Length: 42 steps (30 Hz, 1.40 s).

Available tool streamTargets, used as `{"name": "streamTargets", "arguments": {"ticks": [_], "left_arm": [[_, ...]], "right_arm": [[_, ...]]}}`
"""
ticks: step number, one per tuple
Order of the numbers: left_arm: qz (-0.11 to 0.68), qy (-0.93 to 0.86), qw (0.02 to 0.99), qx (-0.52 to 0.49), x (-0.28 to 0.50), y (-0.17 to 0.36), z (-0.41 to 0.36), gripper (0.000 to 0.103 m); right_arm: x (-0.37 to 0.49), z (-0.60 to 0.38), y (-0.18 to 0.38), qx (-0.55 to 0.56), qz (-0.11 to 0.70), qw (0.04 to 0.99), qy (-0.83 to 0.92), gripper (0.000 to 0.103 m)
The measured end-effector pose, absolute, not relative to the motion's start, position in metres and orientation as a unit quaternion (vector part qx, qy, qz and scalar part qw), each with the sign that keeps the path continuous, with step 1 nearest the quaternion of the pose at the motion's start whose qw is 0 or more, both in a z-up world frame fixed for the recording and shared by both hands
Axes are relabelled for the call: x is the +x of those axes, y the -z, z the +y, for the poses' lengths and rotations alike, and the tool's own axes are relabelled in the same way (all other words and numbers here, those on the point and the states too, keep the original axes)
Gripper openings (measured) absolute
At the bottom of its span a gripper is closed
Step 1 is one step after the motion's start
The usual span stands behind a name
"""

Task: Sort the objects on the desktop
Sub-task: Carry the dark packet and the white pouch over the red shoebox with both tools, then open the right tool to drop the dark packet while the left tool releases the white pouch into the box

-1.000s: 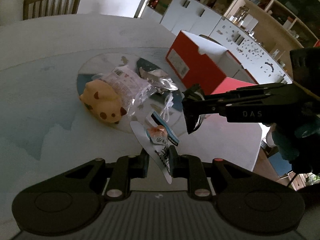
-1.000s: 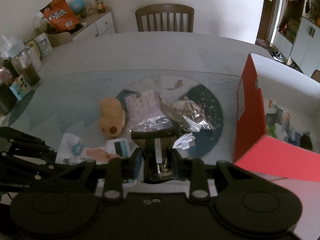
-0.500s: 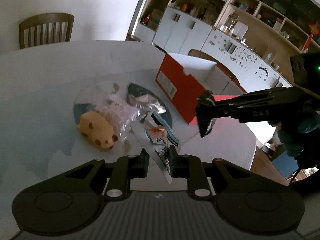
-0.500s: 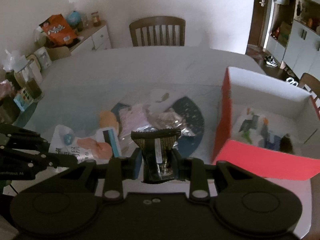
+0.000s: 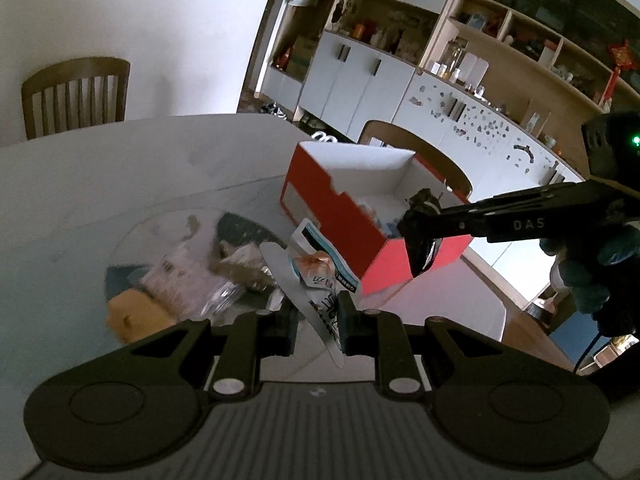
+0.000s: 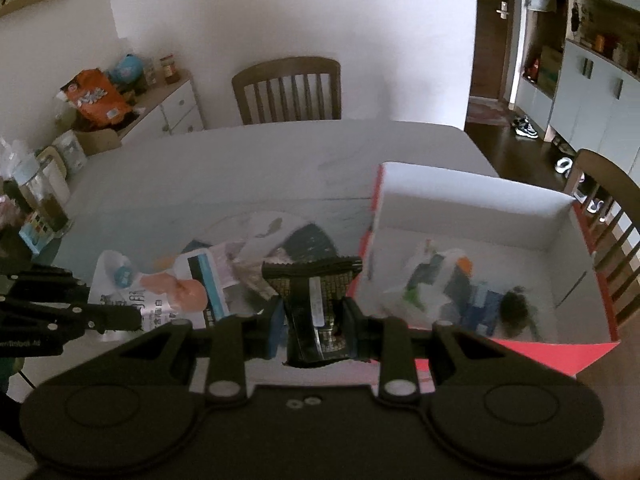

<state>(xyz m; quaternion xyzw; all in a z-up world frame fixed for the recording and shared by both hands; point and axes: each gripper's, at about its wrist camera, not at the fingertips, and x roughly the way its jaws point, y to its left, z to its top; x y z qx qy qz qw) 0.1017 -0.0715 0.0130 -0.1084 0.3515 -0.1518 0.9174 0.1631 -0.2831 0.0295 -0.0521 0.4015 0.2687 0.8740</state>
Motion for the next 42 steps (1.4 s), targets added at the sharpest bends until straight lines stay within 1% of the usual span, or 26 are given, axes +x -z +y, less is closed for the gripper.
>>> {"name": "streamTargets", "arguments": {"ticks": [10,18,30,42], "left_arm": [[0.326,0.161,0.924,-0.115,0.141,-0.030,-0.119,0.018],[0.324,0.162,0.925,-0.113,0.174,-0.035,-0.159,0.018],[0.346,0.164,0.918,-0.097,0.224,-0.027,-0.215,0.018],[0.400,0.171,0.898,-0.069,0.276,0.002,-0.251,0.018]], "right_arm": [[0.199,-0.328,-0.034,-0.053,0.395,0.878,-0.266,0.030],[0.229,-0.363,-0.033,-0.051,0.396,0.877,-0.266,0.030],[0.268,-0.403,-0.019,-0.053,0.406,0.873,-0.265,0.030],[0.308,-0.418,0.004,-0.075,0.424,0.863,-0.264,0.030]]}}
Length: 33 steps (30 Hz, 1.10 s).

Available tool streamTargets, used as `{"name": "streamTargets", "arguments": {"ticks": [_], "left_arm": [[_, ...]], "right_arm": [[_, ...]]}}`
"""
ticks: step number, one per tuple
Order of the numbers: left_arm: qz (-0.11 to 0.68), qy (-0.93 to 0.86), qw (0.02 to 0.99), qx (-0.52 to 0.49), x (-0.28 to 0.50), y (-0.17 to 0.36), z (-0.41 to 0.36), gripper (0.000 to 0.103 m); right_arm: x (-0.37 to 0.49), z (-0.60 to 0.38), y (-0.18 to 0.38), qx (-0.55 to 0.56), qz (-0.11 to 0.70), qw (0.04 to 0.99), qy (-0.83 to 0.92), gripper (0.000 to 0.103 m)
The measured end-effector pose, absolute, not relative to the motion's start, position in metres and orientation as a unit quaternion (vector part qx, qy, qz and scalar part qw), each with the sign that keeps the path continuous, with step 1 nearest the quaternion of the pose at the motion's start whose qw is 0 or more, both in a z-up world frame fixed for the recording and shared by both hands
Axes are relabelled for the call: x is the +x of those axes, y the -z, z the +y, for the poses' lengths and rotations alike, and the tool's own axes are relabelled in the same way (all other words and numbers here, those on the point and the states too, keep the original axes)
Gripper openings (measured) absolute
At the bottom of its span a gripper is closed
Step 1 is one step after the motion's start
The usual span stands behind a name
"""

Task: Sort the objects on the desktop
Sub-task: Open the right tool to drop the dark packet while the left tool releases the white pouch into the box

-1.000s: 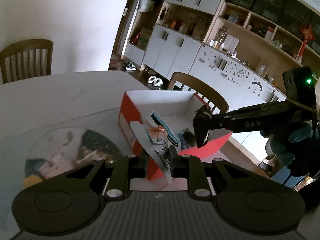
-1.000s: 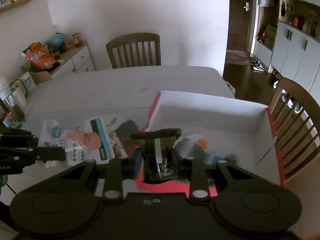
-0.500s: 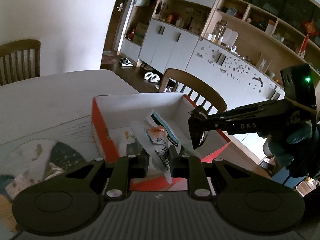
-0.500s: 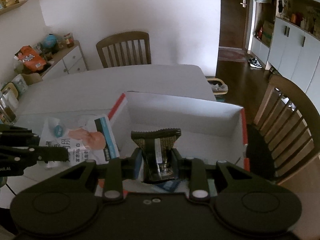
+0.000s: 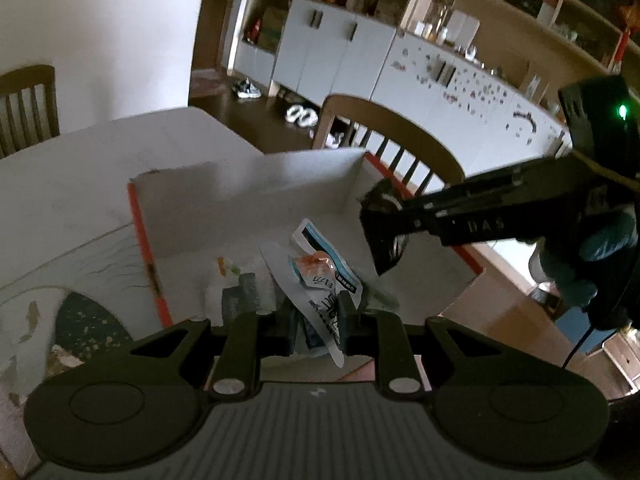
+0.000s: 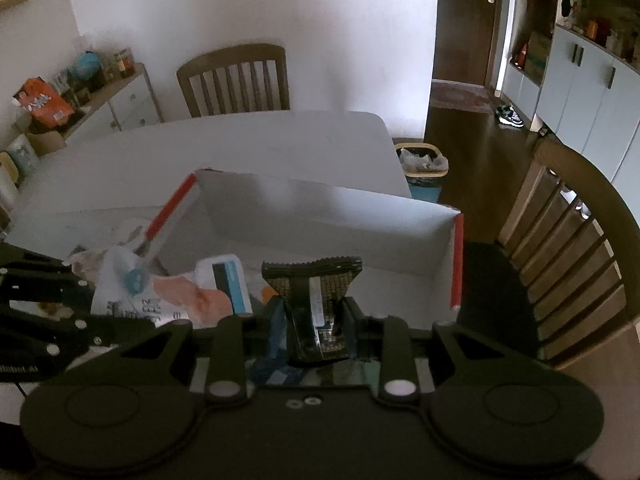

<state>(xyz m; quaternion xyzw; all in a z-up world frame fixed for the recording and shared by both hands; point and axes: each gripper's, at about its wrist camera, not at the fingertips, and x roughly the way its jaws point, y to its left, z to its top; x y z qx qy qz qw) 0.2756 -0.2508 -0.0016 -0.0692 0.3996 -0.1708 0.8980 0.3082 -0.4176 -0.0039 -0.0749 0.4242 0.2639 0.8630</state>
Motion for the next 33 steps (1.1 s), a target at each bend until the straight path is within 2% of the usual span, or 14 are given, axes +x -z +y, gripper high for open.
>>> {"name": "streamTargets", "arguments": {"ticks": [17,33], "left_arm": [[0.464,0.174,0.868,-0.030,0.319,0.037,-0.281,0.018],[0.513,0.170,0.841,-0.038,0.338,0.055,-0.282,0.018]], "right_arm": [[0.368,-0.404,0.042,-0.113,0.459,0.847,-0.243,0.030],[0.390,-0.383,0.081,-0.126,0.511,0.818,-0.231,0.030]]}}
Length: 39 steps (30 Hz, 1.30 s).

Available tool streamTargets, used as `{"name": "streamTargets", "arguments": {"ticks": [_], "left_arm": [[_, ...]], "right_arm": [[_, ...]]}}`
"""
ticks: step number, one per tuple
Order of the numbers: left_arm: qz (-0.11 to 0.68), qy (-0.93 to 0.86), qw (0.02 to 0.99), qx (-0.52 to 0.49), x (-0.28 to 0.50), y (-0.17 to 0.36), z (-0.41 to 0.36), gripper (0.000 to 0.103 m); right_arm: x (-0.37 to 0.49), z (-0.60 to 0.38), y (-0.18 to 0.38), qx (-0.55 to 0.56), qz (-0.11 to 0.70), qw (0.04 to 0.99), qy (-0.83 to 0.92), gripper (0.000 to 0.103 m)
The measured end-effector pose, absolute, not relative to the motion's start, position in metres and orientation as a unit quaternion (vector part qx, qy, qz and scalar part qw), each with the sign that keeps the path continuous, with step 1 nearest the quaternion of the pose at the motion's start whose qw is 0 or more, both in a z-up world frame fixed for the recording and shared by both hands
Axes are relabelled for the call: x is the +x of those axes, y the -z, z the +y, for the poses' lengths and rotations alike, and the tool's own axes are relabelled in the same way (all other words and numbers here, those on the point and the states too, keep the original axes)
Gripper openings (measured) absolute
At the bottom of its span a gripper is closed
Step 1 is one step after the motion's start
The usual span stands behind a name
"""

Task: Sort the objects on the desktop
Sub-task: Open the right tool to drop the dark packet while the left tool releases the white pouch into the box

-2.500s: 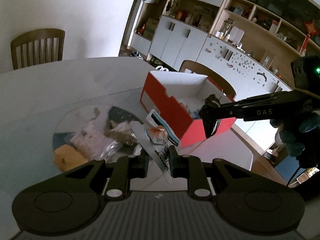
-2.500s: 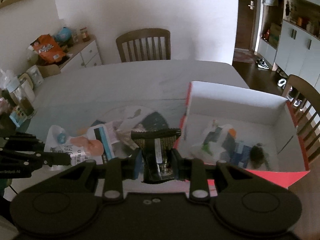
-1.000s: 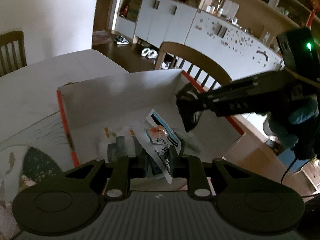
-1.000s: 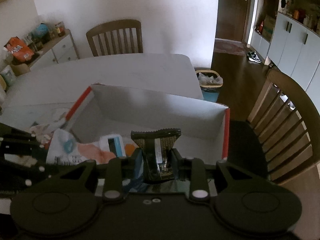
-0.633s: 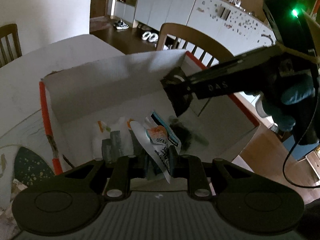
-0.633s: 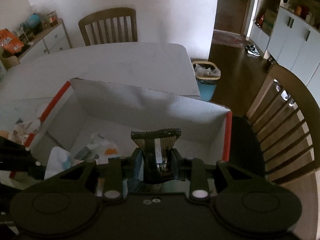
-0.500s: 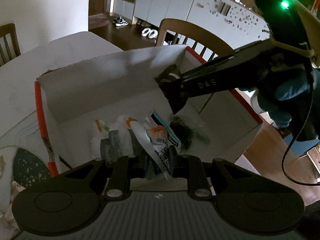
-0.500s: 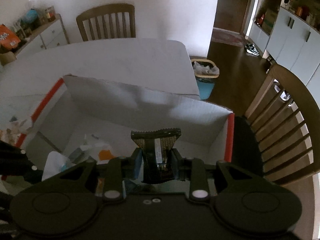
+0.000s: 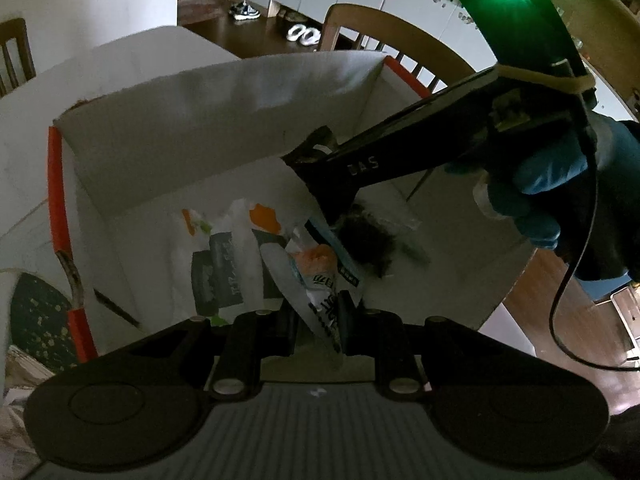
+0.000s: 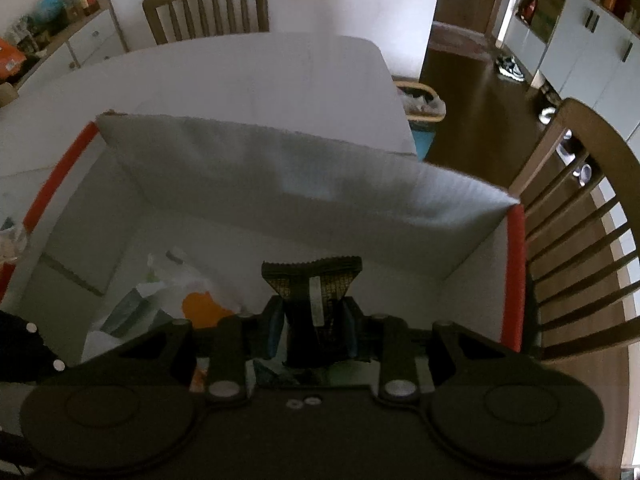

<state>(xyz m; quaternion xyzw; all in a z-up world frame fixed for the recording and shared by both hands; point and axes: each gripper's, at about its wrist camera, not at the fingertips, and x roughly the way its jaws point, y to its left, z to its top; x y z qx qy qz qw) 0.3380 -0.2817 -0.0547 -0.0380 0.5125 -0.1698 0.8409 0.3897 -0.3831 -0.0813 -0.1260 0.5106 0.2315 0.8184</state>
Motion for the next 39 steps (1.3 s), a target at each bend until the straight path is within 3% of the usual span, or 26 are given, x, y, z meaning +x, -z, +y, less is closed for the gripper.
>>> {"name": "streamTargets", "arguments": {"ticks": [16,19,23,28,39], "left_arm": [[0.512,0.165,0.842,-0.033,0.337,0.053,-0.286,0.020],[0.507,0.161,0.846,-0.035,0.336,0.050,-0.286,0.029],[0.499,0.169,0.849,-0.039,0.331,0.045,-0.286,0.053],[0.484,0.172,0.857,-0.048,0.326,0.037,-0.281,0.053],[0.450,0.168,0.875,-0.054,0.306,0.017,-0.277,0.053]], "right_arm": [[0.393,-0.381,0.096,-0.126,0.533,0.807,-0.221,0.035],[0.392,-0.383,0.091,-0.121,0.533,0.808,-0.220,0.038],[0.386,-0.385,0.081,-0.116,0.527,0.812,-0.225,0.044],[0.377,-0.393,0.063,-0.100,0.513,0.820,-0.235,0.056],[0.361,-0.398,0.039,-0.087,0.501,0.826,-0.242,0.058]]}}
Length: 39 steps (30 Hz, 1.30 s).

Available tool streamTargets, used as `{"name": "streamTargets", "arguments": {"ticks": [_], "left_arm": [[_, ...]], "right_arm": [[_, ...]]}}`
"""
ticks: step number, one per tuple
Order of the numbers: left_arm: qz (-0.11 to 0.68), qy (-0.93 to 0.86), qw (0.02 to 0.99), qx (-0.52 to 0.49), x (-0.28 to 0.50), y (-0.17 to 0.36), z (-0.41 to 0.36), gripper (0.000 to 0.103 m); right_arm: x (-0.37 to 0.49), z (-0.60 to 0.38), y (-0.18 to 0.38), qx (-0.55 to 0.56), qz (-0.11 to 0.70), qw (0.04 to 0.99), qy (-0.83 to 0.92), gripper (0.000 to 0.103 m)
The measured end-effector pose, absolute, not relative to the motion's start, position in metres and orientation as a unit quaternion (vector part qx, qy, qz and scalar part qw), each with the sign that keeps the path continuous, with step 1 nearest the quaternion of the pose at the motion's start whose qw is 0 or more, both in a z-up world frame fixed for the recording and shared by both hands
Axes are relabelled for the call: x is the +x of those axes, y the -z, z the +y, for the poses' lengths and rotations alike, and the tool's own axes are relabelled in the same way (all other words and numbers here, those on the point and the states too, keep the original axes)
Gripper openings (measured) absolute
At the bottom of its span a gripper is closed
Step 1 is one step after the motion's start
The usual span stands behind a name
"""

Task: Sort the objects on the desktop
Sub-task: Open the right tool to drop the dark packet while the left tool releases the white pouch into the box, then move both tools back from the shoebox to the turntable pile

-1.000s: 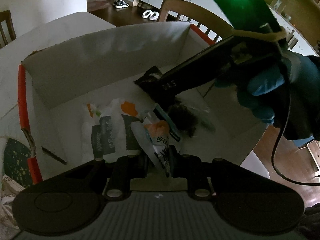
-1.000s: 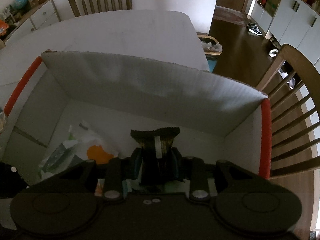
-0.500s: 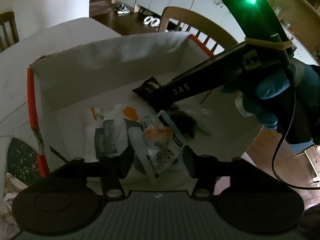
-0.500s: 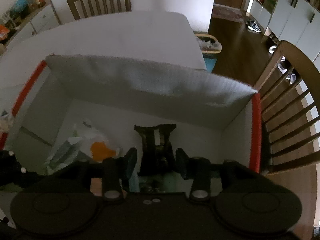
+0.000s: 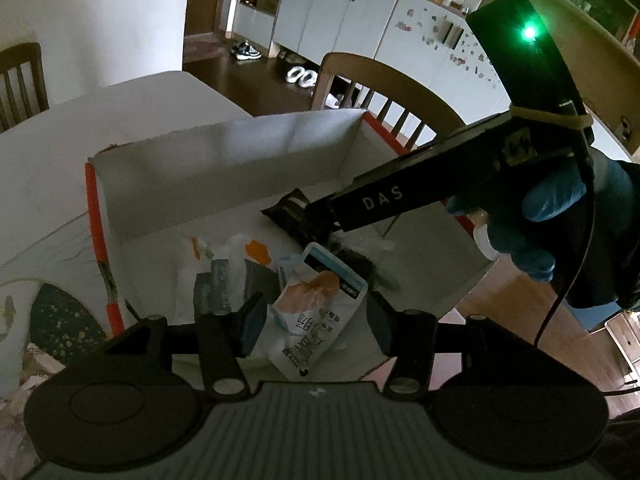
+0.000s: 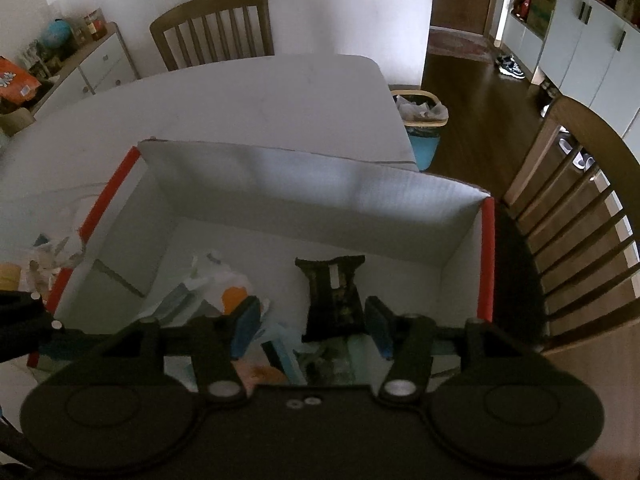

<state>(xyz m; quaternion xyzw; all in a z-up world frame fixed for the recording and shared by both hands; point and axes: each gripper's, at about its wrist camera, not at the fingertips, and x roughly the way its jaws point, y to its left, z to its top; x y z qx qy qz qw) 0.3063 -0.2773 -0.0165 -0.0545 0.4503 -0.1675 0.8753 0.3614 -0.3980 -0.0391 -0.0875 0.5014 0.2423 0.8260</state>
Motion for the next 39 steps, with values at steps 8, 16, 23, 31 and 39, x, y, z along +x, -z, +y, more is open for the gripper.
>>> {"name": "streamTargets", "arguments": {"ticks": [8,16,23,31,39], "left_arm": [[0.436,0.168,0.882,-0.058,0.291,0.010,-0.271,0.054],[0.417,0.178,0.889,-0.062,0.270,0.000,-0.255,0.063],[0.405,0.193,0.892,-0.049,0.252,-0.007,-0.238,0.075],[0.389,0.202,0.898,-0.044,0.227,-0.015,-0.204,0.088],[0.373,0.182,0.908,-0.062,0.203,-0.019,-0.156,0.103]], "right_arm": [[0.343,-0.399,0.026,-0.073,0.494,0.831,-0.247,0.061],[0.314,-0.395,0.008,-0.067,0.474,0.846,-0.234,0.065],[0.292,-0.386,-0.003,-0.054,0.462,0.858,-0.218,0.075],[0.262,-0.358,-0.021,-0.043,0.431,0.871,-0.233,0.089],[0.236,-0.312,-0.029,-0.042,0.408,0.876,-0.253,0.091]]}}
